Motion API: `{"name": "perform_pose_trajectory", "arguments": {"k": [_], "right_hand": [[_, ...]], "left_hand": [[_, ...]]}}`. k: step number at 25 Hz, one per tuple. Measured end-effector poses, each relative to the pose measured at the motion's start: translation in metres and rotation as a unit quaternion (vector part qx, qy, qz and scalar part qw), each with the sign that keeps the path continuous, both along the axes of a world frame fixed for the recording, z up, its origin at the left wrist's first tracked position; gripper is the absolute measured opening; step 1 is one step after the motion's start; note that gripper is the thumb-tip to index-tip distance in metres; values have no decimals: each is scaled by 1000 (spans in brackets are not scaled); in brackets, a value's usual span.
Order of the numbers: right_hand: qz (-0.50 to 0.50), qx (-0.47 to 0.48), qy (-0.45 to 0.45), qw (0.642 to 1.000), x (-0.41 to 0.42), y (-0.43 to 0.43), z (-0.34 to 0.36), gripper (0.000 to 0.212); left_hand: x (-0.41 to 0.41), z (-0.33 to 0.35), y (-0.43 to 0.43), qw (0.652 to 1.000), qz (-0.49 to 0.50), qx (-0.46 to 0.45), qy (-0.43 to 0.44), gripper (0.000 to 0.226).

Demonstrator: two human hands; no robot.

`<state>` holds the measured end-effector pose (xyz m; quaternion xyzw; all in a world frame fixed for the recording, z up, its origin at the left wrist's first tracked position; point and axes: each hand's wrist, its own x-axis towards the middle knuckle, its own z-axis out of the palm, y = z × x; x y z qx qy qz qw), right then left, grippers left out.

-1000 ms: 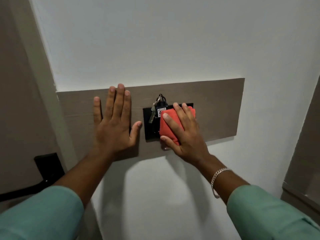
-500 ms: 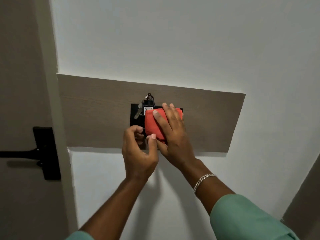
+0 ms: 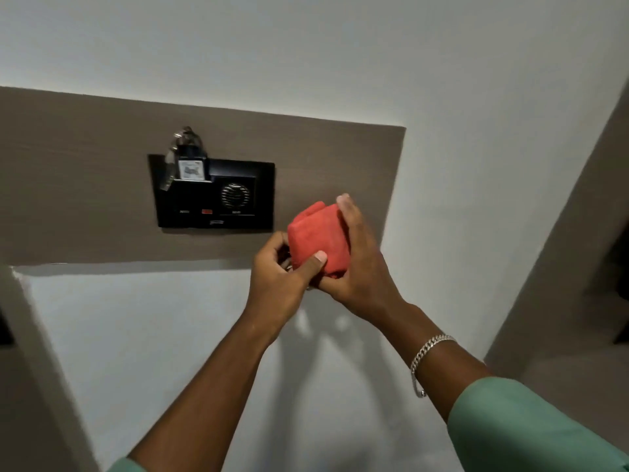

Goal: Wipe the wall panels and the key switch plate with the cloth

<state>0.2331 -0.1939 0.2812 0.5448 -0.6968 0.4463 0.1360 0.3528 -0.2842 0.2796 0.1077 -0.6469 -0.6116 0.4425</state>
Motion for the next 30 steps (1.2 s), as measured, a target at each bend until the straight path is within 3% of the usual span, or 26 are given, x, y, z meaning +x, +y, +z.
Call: {"name": "perform_pose_trajectory", "arguments": {"k": [2,5,9,11,18,25,27,30], "right_hand": [[-23,9,-154,988,-8,40,-10,121],[-11,-8,-348,938,-37,108,-45,96],[-139,-54,-459,876,-93,199,-93,68],[-202,-77,-469,856,-125,242,-119,64],[-345,-4,-463,817,-241,364,-210,49],[-409,69,-428,803,-311,386,-279,61],[-433,94,-396,804,-316,384,-293,61],[-488,147,-284,812,-309,374,-291,57]], "left_hand": [[-24,-10,20,998,-53,26,-1,35],[-68,-42,66,992,-112,42,-47,38],[-144,-103,148,976,-155,75,-131,27],[-187,-137,191,960,-174,129,-175,29],[-309,-246,308,859,-310,277,-298,22],[-359,-294,334,788,-389,360,-314,59],[-361,-297,329,784,-399,354,-316,62],[-355,-287,313,818,-372,266,-348,65]]}}
